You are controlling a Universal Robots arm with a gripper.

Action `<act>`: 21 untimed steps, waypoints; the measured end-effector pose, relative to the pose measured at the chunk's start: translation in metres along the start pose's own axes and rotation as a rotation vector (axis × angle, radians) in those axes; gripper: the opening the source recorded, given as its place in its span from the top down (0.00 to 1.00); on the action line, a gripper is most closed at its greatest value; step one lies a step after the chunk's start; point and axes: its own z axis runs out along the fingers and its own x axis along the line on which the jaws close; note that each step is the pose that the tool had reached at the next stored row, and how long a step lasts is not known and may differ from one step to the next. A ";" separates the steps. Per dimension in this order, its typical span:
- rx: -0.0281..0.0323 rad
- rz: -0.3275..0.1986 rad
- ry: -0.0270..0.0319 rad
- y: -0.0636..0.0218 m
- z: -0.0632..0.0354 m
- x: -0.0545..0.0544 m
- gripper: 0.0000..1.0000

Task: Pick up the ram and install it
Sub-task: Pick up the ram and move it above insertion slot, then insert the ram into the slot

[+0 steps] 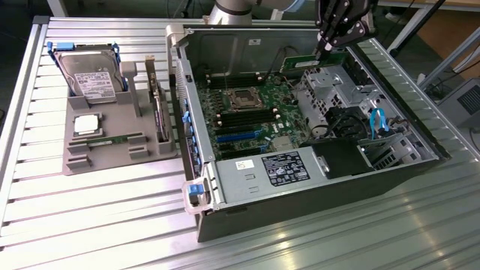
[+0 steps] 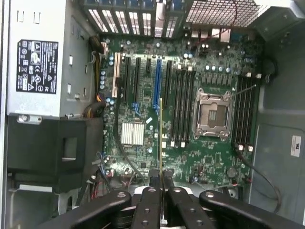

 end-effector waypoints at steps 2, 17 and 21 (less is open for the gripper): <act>0.0023 0.000 0.0003 0.0000 0.0000 0.000 0.88; 0.0023 0.000 -0.0001 0.0032 0.0019 -0.001 0.88; 0.0023 0.001 0.0000 0.0094 0.0074 -0.001 0.88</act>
